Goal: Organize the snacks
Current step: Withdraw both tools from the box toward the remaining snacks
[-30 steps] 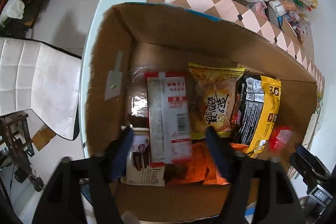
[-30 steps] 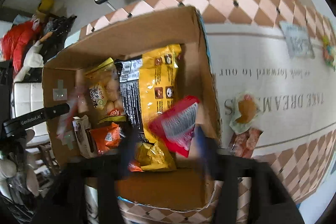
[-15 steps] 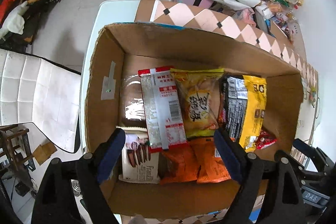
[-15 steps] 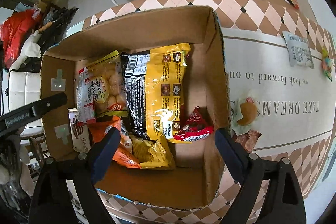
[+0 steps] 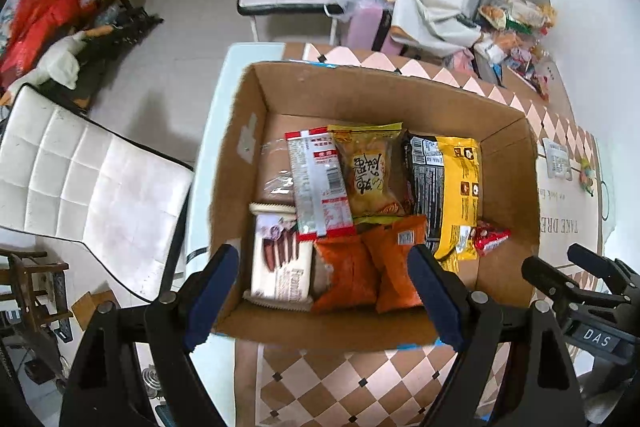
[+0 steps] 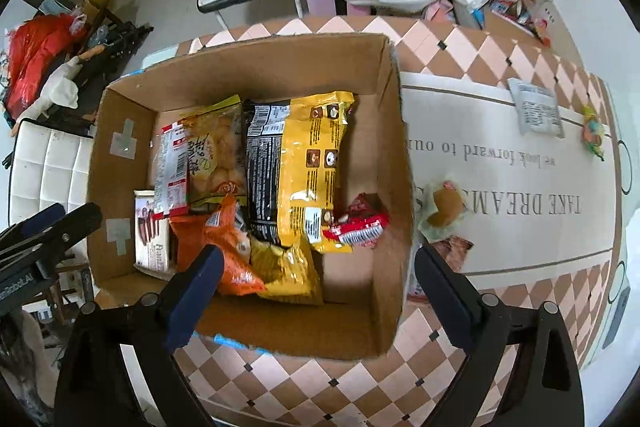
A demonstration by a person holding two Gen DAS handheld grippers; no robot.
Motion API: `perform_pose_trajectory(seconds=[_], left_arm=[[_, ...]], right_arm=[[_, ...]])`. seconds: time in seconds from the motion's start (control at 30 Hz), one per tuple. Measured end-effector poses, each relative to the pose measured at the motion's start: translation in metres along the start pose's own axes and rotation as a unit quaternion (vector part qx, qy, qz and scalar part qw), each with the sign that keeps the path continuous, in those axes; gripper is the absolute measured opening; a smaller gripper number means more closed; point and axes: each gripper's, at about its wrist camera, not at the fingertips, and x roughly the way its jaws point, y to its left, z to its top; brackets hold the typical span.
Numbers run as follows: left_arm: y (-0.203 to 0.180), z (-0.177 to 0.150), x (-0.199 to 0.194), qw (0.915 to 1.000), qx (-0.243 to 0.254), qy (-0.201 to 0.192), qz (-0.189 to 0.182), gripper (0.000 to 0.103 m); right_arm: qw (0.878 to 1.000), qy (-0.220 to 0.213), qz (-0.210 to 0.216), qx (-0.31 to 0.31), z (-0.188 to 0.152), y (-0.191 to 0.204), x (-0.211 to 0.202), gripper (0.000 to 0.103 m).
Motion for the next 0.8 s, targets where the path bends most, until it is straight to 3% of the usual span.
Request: perform_pose_trajectory(seconds=[0.8], left_arm=[[-0.019,-0.107,-0.127,0.9914,0.007,-0.131,0.004,0.086]], right_arm=[[0.991,-0.131,0.01,-0.014,-0.124,0.002,-0.147,0.098]])
